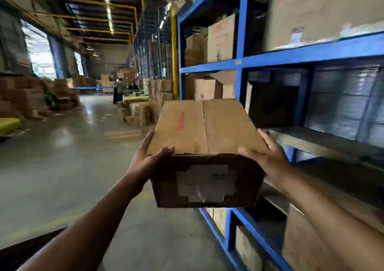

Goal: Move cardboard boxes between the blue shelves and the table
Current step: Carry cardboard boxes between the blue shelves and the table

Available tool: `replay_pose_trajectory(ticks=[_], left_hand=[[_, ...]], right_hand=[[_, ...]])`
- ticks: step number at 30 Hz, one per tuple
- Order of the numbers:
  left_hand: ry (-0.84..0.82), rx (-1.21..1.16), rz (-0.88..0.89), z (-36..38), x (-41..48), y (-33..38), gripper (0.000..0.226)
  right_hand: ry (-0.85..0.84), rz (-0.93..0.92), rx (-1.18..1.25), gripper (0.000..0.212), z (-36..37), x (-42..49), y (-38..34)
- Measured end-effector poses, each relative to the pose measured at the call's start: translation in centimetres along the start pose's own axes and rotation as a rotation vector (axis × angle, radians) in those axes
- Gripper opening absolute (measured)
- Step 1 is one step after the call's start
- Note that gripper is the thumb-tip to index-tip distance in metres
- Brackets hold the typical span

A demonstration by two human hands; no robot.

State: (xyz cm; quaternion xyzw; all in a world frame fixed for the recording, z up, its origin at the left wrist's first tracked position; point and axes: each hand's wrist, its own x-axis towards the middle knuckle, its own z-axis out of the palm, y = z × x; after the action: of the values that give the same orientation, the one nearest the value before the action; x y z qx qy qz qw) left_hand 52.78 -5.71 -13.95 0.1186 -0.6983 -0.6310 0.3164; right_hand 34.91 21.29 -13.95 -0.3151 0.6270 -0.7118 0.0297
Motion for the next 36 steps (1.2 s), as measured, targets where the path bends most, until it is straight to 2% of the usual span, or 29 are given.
replay_pose_trajectory(ticks=[4, 8, 12, 16, 19, 24, 27, 29, 31, 33, 35, 36], left_hand=[[-0.239, -0.048, 0.032, 13.1, 0.9, 0.7, 0.118], [-0.468, -0.152, 0.023, 26.2, 0.0, 1.2, 0.118], [-0.633, -0.223, 0.002, 37.0, -1.7, 1.8, 0.109], [-0.734, -0.267, 0.017, 45.6, -2.9, 1.4, 0.099], [-0.8, -0.277, 0.011, 50.6, -3.0, 1.5, 0.089], [-0.94, -0.273, 0.043, 57.6, -1.5, 1.1, 0.106], [-1.035, -0.262, 0.046, 61.4, -0.1, 0.4, 0.106], [-1.098, -0.268, 0.063, 63.8, 1.1, 0.2, 0.102], [-1.118, -0.295, 0.095, 66.4, 2.2, -0.5, 0.093], [-1.055, -0.326, 0.138, 68.9, 2.1, -0.9, 0.106], [-0.835, -0.202, 0.3, 71.2, 1.5, -1.0, 0.123], [-0.748, -0.134, 0.433, 72.4, 1.1, -1.2, 0.119]], right_hand=[[0.253, 0.012, -0.14, 0.093, -12.3, -5.4, -3.5], [0.487, 0.012, -0.253, 0.098, -22.8, -10.7, -6.9], [0.689, -0.014, -0.33, 0.092, -30.6, -15.1, -9.1], [0.822, -0.018, -0.359, 0.114, -36.2, -18.3, -10.1], [0.931, 0.0, -0.401, 0.102, -39.5, -19.6, -10.5], [1.151, 0.055, -0.454, 0.098, -43.9, -19.4, -9.0], [1.295, 0.1, -0.562, 0.093, -46.5, -18.6, -7.7], [1.339, 0.06, -0.568, 0.093, -48.3, -17.9, -7.1], [1.336, 0.003, -0.574, 0.097, -50.0, -16.7, -7.0], [1.444, -0.041, -0.707, 0.092, -51.1, -15.0, -7.0], [1.592, -0.134, -1.072, 0.077, -51.5, -13.6, -6.6], [1.586, -0.172, -1.311, 0.07, -51.4, -13.1, -6.0]])
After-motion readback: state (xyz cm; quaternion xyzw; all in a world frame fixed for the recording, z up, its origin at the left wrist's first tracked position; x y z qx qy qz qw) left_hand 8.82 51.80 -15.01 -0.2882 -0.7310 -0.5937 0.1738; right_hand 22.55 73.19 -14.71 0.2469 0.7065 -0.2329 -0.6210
